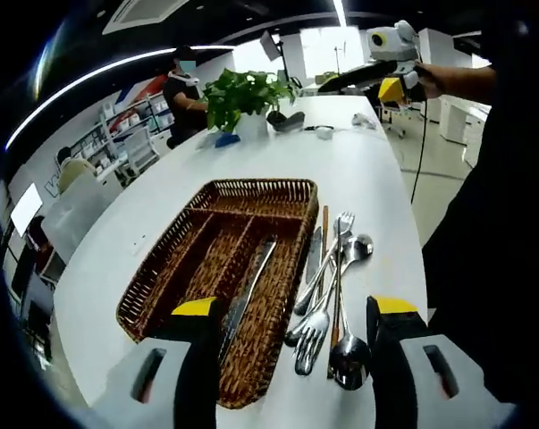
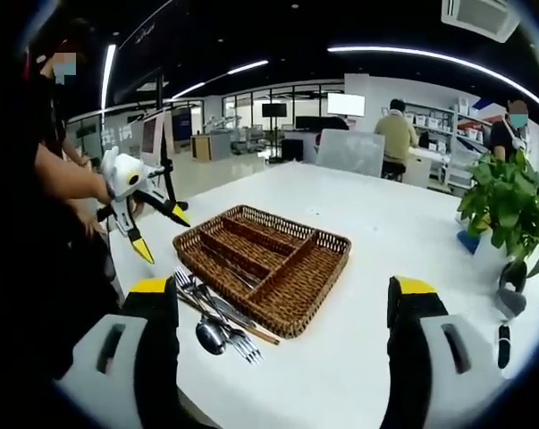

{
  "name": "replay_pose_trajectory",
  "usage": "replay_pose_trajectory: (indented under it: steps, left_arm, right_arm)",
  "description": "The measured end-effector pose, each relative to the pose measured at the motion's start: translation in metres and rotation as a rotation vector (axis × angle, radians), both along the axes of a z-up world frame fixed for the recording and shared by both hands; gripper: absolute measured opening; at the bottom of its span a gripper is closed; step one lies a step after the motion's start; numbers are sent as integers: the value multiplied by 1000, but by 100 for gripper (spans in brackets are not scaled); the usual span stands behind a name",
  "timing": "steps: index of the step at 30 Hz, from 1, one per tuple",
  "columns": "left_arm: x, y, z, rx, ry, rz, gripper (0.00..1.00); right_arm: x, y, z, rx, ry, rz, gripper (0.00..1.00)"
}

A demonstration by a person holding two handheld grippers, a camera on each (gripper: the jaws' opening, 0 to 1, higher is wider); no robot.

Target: Arrange the knives, forks, and spoons in their matching storage slots by inserting each utensil handle-first until every utensil is classified and aligned in the correct compartment

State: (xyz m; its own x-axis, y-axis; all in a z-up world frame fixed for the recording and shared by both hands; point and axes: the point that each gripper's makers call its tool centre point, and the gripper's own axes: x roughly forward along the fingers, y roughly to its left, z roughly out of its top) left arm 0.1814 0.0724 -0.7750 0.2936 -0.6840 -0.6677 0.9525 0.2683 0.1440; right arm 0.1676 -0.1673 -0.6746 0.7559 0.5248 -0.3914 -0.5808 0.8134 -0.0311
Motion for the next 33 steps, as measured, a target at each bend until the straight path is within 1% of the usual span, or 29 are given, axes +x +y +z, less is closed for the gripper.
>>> replay_pose_trajectory:
  steps: [3, 4, 9, 11, 12, 15, 18, 20, 24, 28, 30, 33]
  left_arm:
    - [0, -3, -9, 27, 2, -9, 60]
    - [-1, -4, -15, 39, 11, -15, 59]
    - [-7, -10, -27, 51, 44, -41, 55]
    - [-6, -10, -34, 80, 24, -53, 51]
    - [-6, -11, -36, 83, 26, -54, 50]
    - [-8, -15, -42, 82, 38, -61, 47]
    - [-11, -18, -46, 89, 46, -70, 42]
    - [-14, -20, -49, 81, 69, -78, 38]
    - [-13, -16, -62, 130, 58, -91, 32]
    - [-19, -19, -68, 129, 79, -122, 29]
    - [-22, -20, -73, 148, 73, -146, 27]
    - [-22, -22, -76, 158, 85, -147, 24]
  right_arm:
    - [0, -4, 0, -2, -1, -7, 100]
    - [1, -6, -1, -13, -2, -12, 100]
    - [1, -8, 0, -3, -3, -26, 100]
    - [0, -9, -1, -7, -2, -28, 100]
    - [-1, -9, -1, -7, -2, -28, 100]
    - [-2, -11, -1, -10, -2, -34, 100]
    - [-4, -13, -1, -10, -1, -42, 100]
    - [-5, -15, -1, -11, -2, -46, 100]
    - [-7, -17, -3, -13, 1, -50, 100]
    - [-8, -16, -4, -12, 2, -51, 100]
    - [-9, -15, -3, -16, 0, -46, 100]
    - [-11, -16, -3, -18, -1, -44, 100]
